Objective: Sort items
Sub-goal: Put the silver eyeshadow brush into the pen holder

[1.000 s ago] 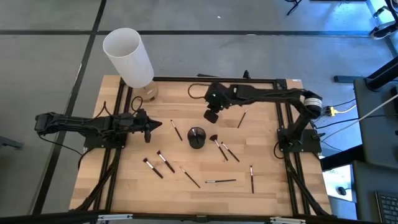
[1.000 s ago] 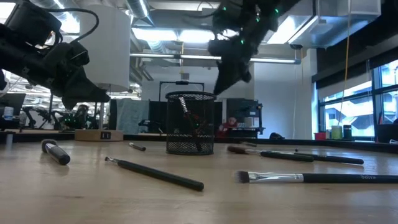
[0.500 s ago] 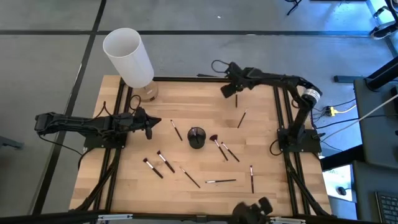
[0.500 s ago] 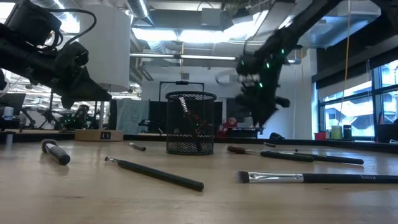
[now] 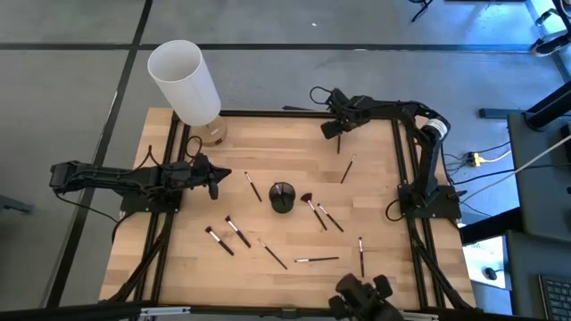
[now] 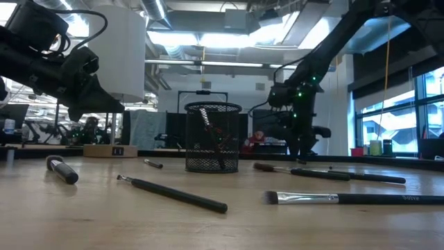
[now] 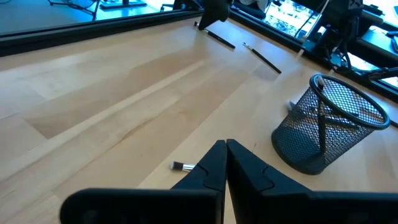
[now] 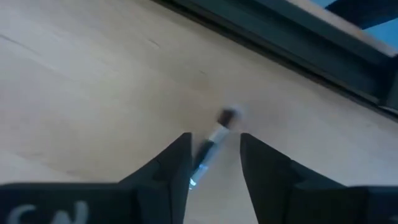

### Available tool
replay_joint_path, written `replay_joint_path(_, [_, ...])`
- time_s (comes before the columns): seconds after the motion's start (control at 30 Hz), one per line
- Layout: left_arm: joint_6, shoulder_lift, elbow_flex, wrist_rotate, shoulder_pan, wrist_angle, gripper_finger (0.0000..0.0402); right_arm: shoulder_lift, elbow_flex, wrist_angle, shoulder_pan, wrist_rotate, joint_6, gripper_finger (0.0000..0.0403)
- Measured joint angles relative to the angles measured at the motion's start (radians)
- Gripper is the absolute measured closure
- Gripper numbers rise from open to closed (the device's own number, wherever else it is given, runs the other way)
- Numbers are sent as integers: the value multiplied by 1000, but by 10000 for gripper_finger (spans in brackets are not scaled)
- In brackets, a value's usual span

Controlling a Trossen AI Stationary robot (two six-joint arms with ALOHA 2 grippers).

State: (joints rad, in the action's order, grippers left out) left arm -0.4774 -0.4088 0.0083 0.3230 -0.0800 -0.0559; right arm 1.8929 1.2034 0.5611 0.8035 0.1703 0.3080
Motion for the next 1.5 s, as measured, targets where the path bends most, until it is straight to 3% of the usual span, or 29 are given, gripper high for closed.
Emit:
replay_joint_path(0.3, [-7, 0, 0, -4, 0, 0, 396, 25, 3, -41, 20, -35, -2, 317])
replay_joint_path(0.53, [-8, 0, 0, -6, 0, 0, 396, 25, 3, -36, 26, -90, -46, 390])
replay_joint_path(0.8, [-16, 0, 0, -8, 0, 0, 396, -1, 0, -27, 16, -90, -80, 396])
replay_joint_path(0.97, [-16, 0, 0, -10, 0, 0, 396, -115, -2, -30, -30, -123, -76, 396])
replay_joint_path(1.23, [1, 0, 0, -3, 0, 0, 396, -307, -1, -211, -291, -227, -72, 398])
replay_joint_path(1.4, [1, 0, 0, -3, 0, 0, 396, -334, 0, -398, -512, -225, -109, 398])
replay_joint_path(1.5, [1, 0, 0, -3, 0, 0, 396, -323, 0, -532, -633, -164, -143, 399])
